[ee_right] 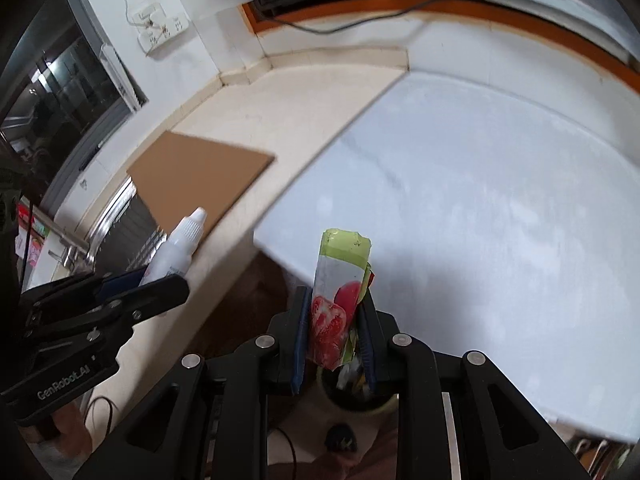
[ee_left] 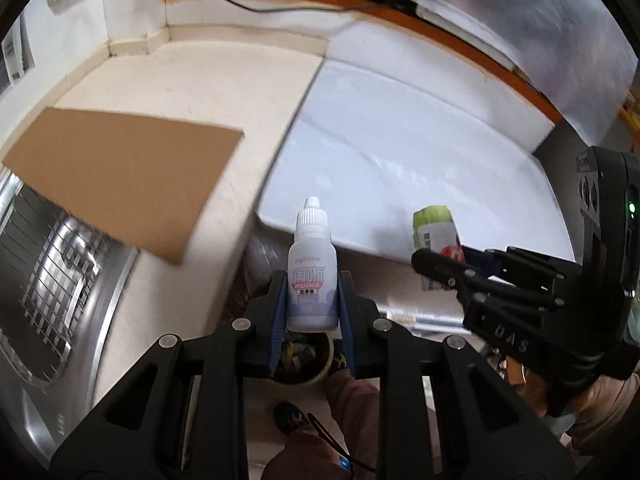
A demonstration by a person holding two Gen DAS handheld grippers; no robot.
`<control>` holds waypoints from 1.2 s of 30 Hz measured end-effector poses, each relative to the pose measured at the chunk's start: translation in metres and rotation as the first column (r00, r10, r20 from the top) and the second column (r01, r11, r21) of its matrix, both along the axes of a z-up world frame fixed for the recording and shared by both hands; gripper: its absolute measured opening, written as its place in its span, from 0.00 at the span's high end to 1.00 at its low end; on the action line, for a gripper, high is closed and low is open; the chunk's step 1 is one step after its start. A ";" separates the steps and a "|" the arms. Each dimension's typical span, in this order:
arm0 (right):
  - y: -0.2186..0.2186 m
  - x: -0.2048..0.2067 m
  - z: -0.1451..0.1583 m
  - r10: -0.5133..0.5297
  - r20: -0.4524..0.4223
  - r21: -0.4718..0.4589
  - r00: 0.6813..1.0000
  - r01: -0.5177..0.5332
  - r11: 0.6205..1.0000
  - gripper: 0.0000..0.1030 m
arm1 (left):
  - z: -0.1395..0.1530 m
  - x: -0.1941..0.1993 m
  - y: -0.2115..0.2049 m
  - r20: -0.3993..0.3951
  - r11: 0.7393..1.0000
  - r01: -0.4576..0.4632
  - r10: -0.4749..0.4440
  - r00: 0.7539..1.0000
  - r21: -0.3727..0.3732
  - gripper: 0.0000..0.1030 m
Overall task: Collect trash
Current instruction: 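Carry pouch and bottle down to the floor bin and open both grippers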
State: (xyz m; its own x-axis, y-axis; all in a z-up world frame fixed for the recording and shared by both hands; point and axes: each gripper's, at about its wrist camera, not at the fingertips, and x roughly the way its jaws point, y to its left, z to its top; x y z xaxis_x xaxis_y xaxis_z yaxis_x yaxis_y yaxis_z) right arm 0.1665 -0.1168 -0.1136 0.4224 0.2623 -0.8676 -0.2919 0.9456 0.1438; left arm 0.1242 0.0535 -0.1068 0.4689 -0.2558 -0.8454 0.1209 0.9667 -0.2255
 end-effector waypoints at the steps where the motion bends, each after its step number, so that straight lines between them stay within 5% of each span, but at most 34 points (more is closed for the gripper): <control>1: 0.000 -0.008 -0.004 0.001 -0.009 -0.004 1.000 -0.001 1.000 0.79 | -0.005 -0.006 -0.003 -0.009 1.000 0.005 -0.005 1.000 -0.002 0.80; 12: 0.002 -0.084 -0.076 0.129 -0.092 -0.073 0.987 -0.135 0.988 0.79 | -0.082 -0.051 -0.033 -0.072 0.999 -0.039 0.039 0.997 0.008 0.80; 17: -0.013 -0.095 -0.145 0.147 -0.176 -0.071 0.973 -0.161 0.984 0.79 | -0.143 -0.064 -0.046 -0.135 0.997 -0.078 0.077 0.988 0.004 0.80; 27: -0.044 -0.096 -0.317 0.141 -0.284 -0.012 0.948 -0.151 0.988 0.78 | -0.311 -0.054 -0.054 -0.218 0.995 -0.102 0.100 0.971 0.004 0.80; 33: -0.057 -0.096 -0.399 0.114 -0.319 0.015 0.941 -0.115 0.993 0.74 | -0.378 -0.031 -0.052 -0.243 0.996 -0.083 0.090 0.966 0.039 0.79; 36: -0.062 -0.085 -0.428 0.110 -0.338 0.032 0.935 -0.105 0.994 0.61 | -0.401 -0.025 -0.048 -0.272 0.996 -0.073 0.084 0.959 0.051 0.60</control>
State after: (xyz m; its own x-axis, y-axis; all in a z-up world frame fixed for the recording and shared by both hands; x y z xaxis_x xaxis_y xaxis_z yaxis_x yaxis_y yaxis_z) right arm 0.0815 -0.1783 -0.5416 0.0722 0.3022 -0.9505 -0.3233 0.9086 0.2643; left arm 0.0992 0.0054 -0.5077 0.2351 -0.1907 -0.9531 -0.0164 0.9797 -0.2000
